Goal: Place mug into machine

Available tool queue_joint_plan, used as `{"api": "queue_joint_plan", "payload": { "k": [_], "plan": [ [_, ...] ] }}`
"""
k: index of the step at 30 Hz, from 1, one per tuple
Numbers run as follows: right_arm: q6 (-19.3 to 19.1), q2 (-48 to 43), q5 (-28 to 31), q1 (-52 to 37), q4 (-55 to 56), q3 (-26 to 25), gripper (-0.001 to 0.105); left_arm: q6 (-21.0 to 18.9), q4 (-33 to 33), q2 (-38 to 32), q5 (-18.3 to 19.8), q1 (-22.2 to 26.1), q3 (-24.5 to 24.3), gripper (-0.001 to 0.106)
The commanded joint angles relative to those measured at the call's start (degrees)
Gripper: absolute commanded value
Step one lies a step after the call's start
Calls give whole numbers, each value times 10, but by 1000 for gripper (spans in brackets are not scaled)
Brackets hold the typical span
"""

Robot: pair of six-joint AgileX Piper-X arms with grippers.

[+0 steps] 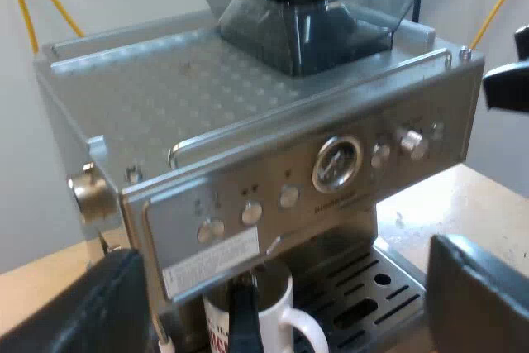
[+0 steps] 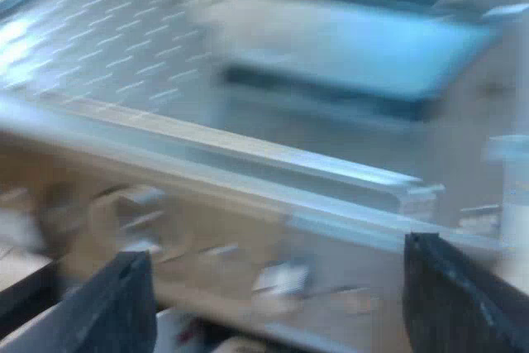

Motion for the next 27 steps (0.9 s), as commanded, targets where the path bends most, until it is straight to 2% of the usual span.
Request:
{"api": "queue_joint_plan", "payload": {
  "k": [1,4,8,12,16,20,23,25,27],
  "plan": [
    [-2,-27,-17,-49,17,-5,64,-7,-10,20,-5,0,-31,73],
    [-2,-51,-42,-107,48,-5,64,-7,-10,38,-13,0,-60,73],
    [-2,-82,-67,-186,89,-5,64,-7,-10,46,-30,2,-74,73],
    [-2,-120,-112,-285,131,-5,64,-7,-9,46,-26,37,-74,73],
    [-16,-152,-160,-378,172,-5,64,-7,12,46,7,104,-74,73],
    [-44,-177,-169,-434,202,-5,64,-7,62,38,28,153,-75,73],
    [-49,-203,-169,-450,219,-5,64,-6,90,22,31,162,-75,73],
    [-50,-228,-169,-448,231,-5,64,-3,105,3,54,162,-75,73],
    [-50,-245,-169,-448,246,-5,64,-3,120,-15,52,162,-75,73]
  ]
}}
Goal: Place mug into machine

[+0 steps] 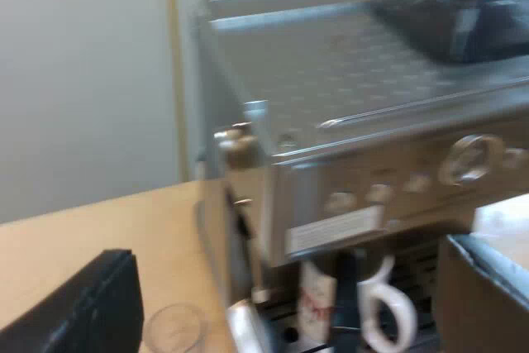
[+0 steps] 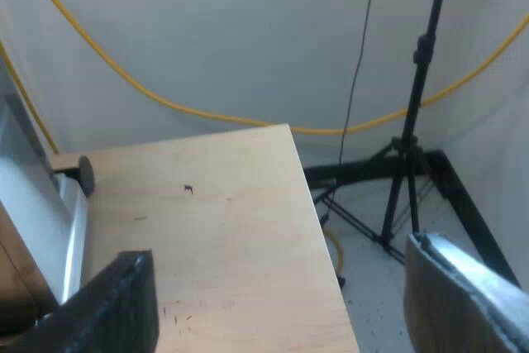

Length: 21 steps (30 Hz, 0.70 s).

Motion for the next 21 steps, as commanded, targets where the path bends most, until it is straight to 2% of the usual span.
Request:
{"api": "queue_joint_plan", "payload": {
  "k": [1,8,11,13,21],
  "plan": [
    [-10,-28,-6,0,21,-5,64,-3,22,-29,4,0,-6,73],
    [-10,-104,-8,0,63,1,64,-3,47,-121,4,0,25,73],
    [-7,-148,-38,0,74,18,64,-3,63,-163,4,0,42,73],
    [-7,-183,-55,0,83,38,64,-3,77,-195,4,0,51,73],
    [-5,-313,-55,0,101,113,64,-3,143,-292,1,0,54,73]
  ]
}}
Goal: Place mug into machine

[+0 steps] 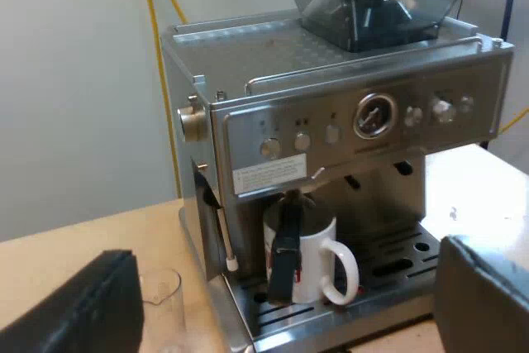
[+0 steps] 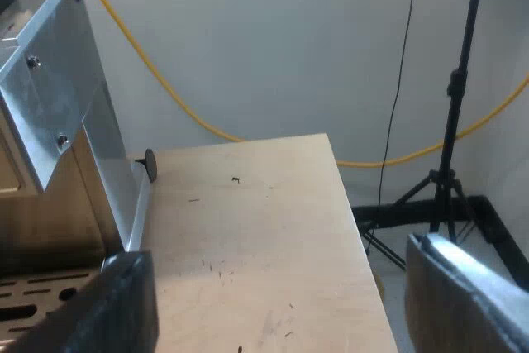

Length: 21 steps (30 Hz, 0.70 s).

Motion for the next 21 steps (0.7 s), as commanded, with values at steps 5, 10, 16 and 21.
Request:
{"api": "queue_joint_plan", "payload": {
  "k": [5,10,16,21],
  "plan": [
    [-5,-96,-4,0,42,30,64,-3,55,-72,-1,0,0,73],
    [12,-133,-1,0,122,30,64,-3,123,-113,-1,0,0,73],
    [12,-134,-28,0,129,41,64,-3,202,-140,-15,0,-8,73],
    [12,-134,-42,0,129,41,64,0,227,-140,-43,0,-7,73]
  ]
}}
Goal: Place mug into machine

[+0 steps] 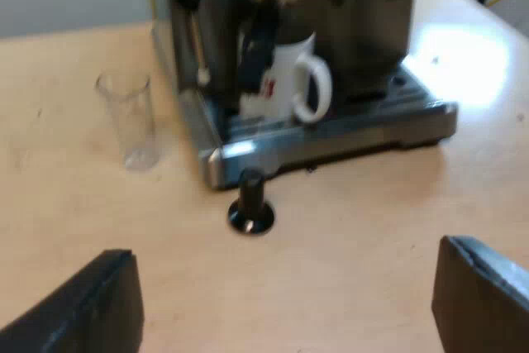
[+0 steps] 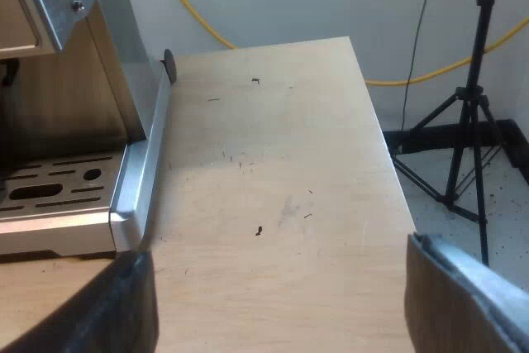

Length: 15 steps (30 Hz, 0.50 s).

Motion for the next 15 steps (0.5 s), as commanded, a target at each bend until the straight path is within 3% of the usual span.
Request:
{"api": "queue_joint_plan", "payload": {
  "k": [1,7,15],
  "plan": [
    [-2,-24,-18,0,-2,0,64,0,-7,-80,-32,0,-2,73],
    [-2,-23,-48,0,-31,23,64,-1,-62,-79,-133,0,39,73],
    [-2,-21,-78,0,-102,96,64,-1,-164,-78,-145,0,152,73]
  ]
}}
